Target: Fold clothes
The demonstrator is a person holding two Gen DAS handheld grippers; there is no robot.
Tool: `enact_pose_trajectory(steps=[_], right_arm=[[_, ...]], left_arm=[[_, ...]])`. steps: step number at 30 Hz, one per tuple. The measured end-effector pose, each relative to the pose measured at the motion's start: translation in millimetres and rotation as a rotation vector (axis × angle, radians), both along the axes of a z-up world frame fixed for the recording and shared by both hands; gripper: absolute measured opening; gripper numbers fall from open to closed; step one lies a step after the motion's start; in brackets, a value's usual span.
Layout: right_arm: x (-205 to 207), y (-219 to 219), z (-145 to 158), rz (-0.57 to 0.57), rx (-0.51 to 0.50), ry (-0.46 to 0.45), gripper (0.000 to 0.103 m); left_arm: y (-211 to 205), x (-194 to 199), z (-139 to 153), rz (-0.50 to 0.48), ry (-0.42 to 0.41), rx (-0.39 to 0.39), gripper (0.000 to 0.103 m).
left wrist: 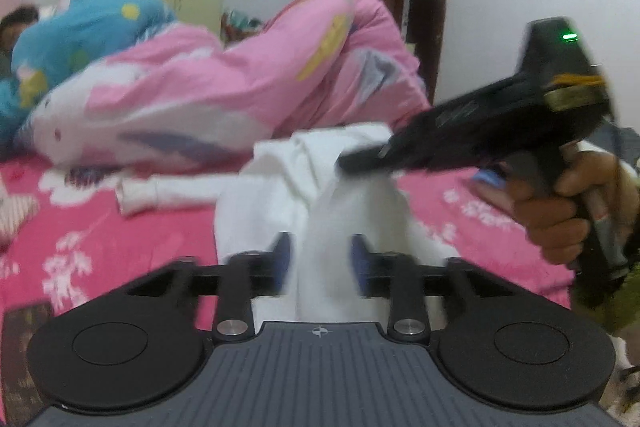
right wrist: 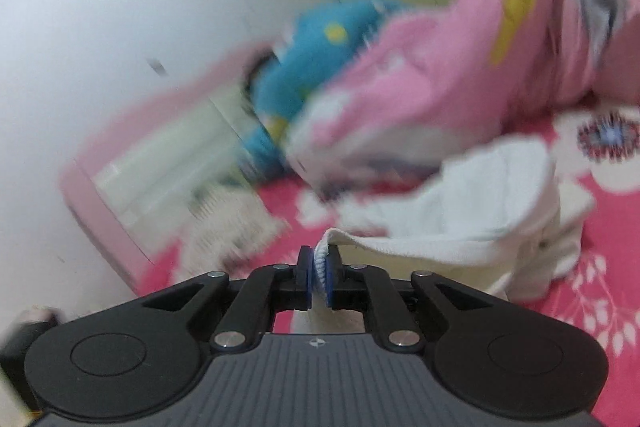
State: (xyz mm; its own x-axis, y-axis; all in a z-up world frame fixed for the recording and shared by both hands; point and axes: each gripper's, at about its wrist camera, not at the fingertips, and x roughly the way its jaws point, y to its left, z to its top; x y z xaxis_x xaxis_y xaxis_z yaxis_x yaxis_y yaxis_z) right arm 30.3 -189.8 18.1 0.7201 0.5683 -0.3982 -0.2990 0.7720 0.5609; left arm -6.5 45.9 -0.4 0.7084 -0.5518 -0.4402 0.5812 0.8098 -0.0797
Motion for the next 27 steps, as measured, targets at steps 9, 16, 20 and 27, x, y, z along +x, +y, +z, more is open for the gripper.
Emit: enact_pose_trajectory(steps=[9,16,20,27], right_arm=[[-20.1,-61.6,-15.9,-0.039,0.210,0.037,0.049],[-40.4,-120.9,-21.8,-0.252,0.187,0.040,0.050],[-17.8,-128.0,-46.0,-0.290,0.197,0.132,0.050],[46.1,-116.4,-65.6,-0.260,0.180,0.198,0.050]], left_arm=[[-22.7,19.1,-21.4,-0.040,0.107,-0.022,0.059],[-59.6,25.0,-30.6,-0.068,0.104,-0.016,0.081],[-83.8,23.8,-45.0,-0.044,0.063,0.120,0.077],[-87.7,18.9,-54.0,-0.021,0.001,0.217,0.052]])
